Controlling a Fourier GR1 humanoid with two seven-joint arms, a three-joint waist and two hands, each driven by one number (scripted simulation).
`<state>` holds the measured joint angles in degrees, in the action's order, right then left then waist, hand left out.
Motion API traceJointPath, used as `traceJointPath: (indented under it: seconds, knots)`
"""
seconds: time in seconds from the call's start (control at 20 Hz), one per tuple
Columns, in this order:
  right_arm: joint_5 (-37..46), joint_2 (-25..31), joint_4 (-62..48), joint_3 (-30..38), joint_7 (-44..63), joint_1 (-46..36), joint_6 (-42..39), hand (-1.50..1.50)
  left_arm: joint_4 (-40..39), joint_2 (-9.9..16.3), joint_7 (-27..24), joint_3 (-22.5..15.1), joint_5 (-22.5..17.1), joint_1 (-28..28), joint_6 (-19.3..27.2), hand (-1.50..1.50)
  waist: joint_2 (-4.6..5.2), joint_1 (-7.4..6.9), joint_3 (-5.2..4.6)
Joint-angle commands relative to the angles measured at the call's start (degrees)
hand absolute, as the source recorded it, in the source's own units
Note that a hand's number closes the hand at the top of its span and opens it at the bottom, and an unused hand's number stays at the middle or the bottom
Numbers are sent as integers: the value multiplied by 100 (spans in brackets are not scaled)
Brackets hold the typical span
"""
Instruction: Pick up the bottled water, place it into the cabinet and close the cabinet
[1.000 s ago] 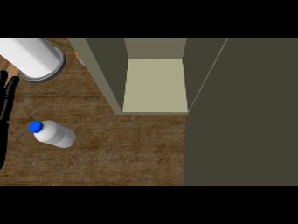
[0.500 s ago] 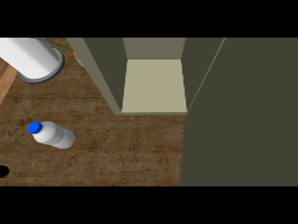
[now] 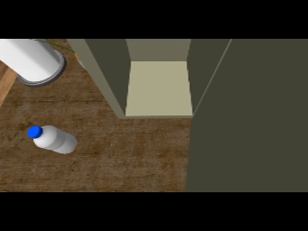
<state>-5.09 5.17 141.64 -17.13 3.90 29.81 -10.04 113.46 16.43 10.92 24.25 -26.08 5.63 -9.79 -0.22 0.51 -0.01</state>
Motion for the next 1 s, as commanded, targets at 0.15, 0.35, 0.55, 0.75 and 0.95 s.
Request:
traceJointPath:
  seconds: [0.15,0.35,0.55,0.75,0.95]
  knots:
    - [321,183,865,-424,-134,847,-64,-150,-288,-276,-148,-109,359,317,-107,-150,2,7,0]
    - [500,201,998,-720,-320,1145,15,-150,-1505,106,-446,153,299,-114,-464,-150,6,58,-5]
    - [260,507,1293,-564,-315,1411,-55,-150,-2248,12,-567,-12,431,-233,-586,-150,12,110,-7]
    - [205,588,1053,-570,-560,1467,-69,-150,-3328,-297,-1433,-187,762,-276,-884,-150,25,87,-10]
    - [699,526,823,-993,-1013,1649,69,-150,-4293,-295,-1714,-189,930,-802,-824,-150,20,134,-12]
